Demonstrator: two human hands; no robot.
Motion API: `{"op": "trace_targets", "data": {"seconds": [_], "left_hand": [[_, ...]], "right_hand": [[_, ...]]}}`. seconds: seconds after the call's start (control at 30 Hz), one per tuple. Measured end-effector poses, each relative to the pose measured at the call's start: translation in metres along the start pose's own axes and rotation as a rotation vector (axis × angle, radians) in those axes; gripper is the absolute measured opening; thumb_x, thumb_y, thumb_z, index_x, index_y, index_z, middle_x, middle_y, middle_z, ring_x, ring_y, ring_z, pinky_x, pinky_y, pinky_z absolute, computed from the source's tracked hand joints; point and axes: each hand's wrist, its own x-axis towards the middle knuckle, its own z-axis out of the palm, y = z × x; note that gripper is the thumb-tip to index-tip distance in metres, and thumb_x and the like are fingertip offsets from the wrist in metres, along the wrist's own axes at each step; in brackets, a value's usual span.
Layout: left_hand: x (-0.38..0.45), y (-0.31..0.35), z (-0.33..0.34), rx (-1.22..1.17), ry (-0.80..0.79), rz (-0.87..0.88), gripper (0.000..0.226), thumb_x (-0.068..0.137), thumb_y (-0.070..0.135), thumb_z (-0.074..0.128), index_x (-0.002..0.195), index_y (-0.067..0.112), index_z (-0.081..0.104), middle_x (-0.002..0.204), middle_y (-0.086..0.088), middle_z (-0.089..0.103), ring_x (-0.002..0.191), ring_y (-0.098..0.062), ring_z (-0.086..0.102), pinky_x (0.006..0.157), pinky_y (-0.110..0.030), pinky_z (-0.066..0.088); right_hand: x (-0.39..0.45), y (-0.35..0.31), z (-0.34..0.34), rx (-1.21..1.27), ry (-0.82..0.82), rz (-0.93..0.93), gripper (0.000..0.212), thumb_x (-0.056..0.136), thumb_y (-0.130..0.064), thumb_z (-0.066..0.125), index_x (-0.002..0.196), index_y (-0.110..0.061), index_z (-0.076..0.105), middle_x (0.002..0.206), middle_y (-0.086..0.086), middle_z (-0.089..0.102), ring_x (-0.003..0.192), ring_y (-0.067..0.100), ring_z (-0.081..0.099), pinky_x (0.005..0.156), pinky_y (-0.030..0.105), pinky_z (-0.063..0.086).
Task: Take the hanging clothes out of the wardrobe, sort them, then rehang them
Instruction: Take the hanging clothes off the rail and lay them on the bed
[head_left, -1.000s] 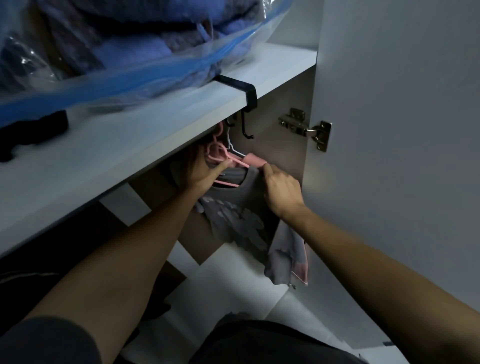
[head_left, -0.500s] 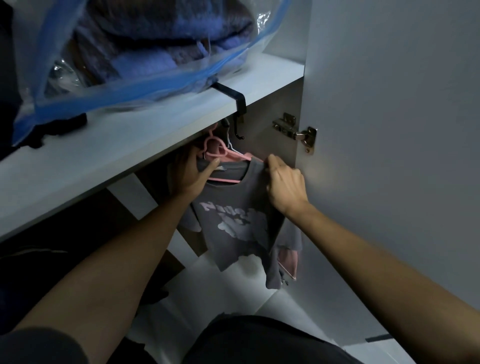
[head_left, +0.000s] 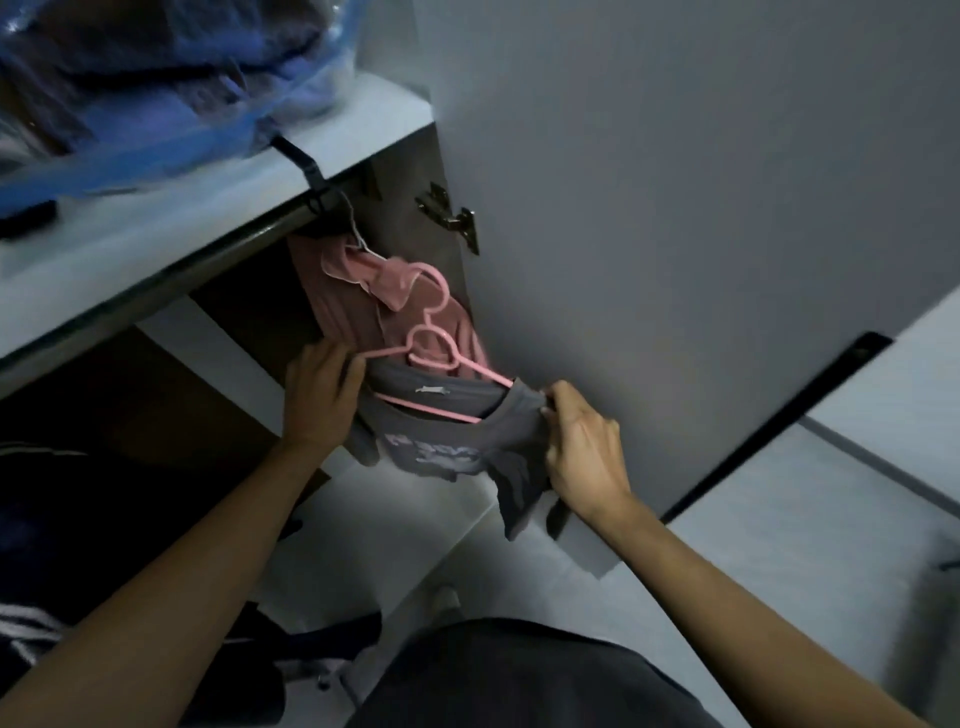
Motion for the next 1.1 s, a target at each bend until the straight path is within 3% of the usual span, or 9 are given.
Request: {"op": "trace_targets", "data": {"seconds": [0.1,0.27,0.4,0.63,0.83,1.0,1.1], "left_hand": [[-0.016,0.024,0.011,-0.06,-0.07,0.072,0.043,0.109,0.04,0.032,0.09,0.009,0.055,0.09,-0.014,0.06,0.086,-0.033,0.055,0.073,-0.042,0.039],[-0.044,0.074,0.029,-0.227,-0.132,0.166,0.035,0.108,0.036,0.038,0.083,0.015,0.049,0.084,-0.006,0.053,0.081,-0.029,0.051,0.073,-0.046,0.043],[-0.067,0.12,0.03,-0.307,-0.159,0.381,0.033,0.106,0.027,0.043,0.079,0.01,0.053,0.079,-0.002,0.049,0.076,-0.028,0.047,0.069,-0.044,0.038],[-0.121,0.241,0.039,-0.456,-0.326,0.769,0.03,0.103,0.026,0.041,0.082,0.01,0.055,0.08,-0.004,0.053,0.076,-0.032,0.051,0.069,-0.046,0.037],[-0.189,0.354,0.047,-0.589,-0.517,1.046,0.022,0.099,0.023,0.047,0.096,0.008,0.063,0.088,-0.004,0.058,0.08,-0.026,0.053,0.071,-0.042,0.041],[-0.267,0.455,0.062,-0.61,-0.655,1.22,0.017,0.101,0.028,0.049,0.1,0.015,0.06,0.09,0.009,0.051,0.081,-0.018,0.05,0.07,-0.039,0.042],[-0.32,0.518,0.075,-0.64,-0.734,1.323,0.019,0.102,0.03,0.046,0.099,0.016,0.059,0.089,0.008,0.049,0.08,-0.016,0.046,0.07,-0.038,0.039]], "right_hand": [[-0.035,0.014,-0.028,-0.035,0.034,0.047,0.004,0.103,-0.009,0.052,0.104,-0.013,0.052,0.091,0.009,0.068,0.072,0.039,0.061,0.06,0.036,0.038],[-0.104,0.022,-0.073,-0.029,0.091,0.145,0.006,0.102,-0.024,0.05,0.1,-0.018,0.05,0.088,0.0,0.063,0.075,0.034,0.059,0.061,0.044,0.047],[-0.176,0.014,-0.098,-0.047,0.24,0.286,0.019,0.102,-0.042,0.052,0.097,-0.024,0.052,0.081,-0.009,0.06,0.07,0.02,0.056,0.06,0.038,0.045],[-0.323,0.016,-0.134,-0.12,0.632,0.633,0.014,0.098,-0.032,0.059,0.091,-0.02,0.056,0.079,-0.01,0.057,0.071,0.019,0.057,0.065,0.043,0.049],[-0.459,0.002,-0.174,-0.29,0.858,0.833,0.017,0.098,-0.032,0.055,0.091,-0.016,0.057,0.078,-0.01,0.054,0.069,0.013,0.051,0.065,0.033,0.039],[-0.566,0.001,-0.197,-0.328,0.994,1.016,0.017,0.099,-0.032,0.056,0.088,-0.019,0.055,0.077,-0.008,0.056,0.07,0.014,0.051,0.064,0.029,0.037],[-0.625,-0.005,-0.212,-0.302,1.051,1.123,0.014,0.1,-0.031,0.058,0.089,-0.027,0.051,0.077,-0.012,0.054,0.069,0.007,0.048,0.066,0.015,0.035]]}}
